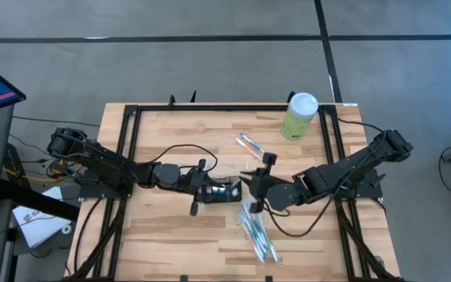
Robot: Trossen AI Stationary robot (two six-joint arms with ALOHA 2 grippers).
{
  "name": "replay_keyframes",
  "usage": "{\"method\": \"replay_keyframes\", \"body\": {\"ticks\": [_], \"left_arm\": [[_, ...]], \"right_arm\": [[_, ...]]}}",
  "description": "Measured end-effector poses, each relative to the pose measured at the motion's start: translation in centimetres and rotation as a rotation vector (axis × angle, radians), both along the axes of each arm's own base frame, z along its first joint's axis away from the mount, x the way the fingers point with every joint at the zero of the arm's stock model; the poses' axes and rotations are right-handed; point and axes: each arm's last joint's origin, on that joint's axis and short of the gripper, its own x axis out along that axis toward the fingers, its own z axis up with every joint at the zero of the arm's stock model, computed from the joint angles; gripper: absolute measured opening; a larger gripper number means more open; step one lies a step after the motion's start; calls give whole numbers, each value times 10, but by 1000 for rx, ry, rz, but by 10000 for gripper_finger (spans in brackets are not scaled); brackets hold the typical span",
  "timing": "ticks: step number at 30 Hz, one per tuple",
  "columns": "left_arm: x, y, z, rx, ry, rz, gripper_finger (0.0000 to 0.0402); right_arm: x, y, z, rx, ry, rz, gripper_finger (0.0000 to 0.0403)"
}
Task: Pick & Place toothbrushing station
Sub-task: Put the blue toothbrush into the mesh
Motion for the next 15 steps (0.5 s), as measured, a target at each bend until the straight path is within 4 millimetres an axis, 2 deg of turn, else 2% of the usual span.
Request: {"method": "replay_keyframes", "body": {"ticks": [7, 15], "left_arm": [[-1, -1, 0, 1, -1, 1, 122], [-1, -1, 0, 1, -1, 1, 122]], "right_arm": [[8, -49, 0, 41, 5, -192, 54], [1, -103, -10, 114, 107, -397, 54]]}}
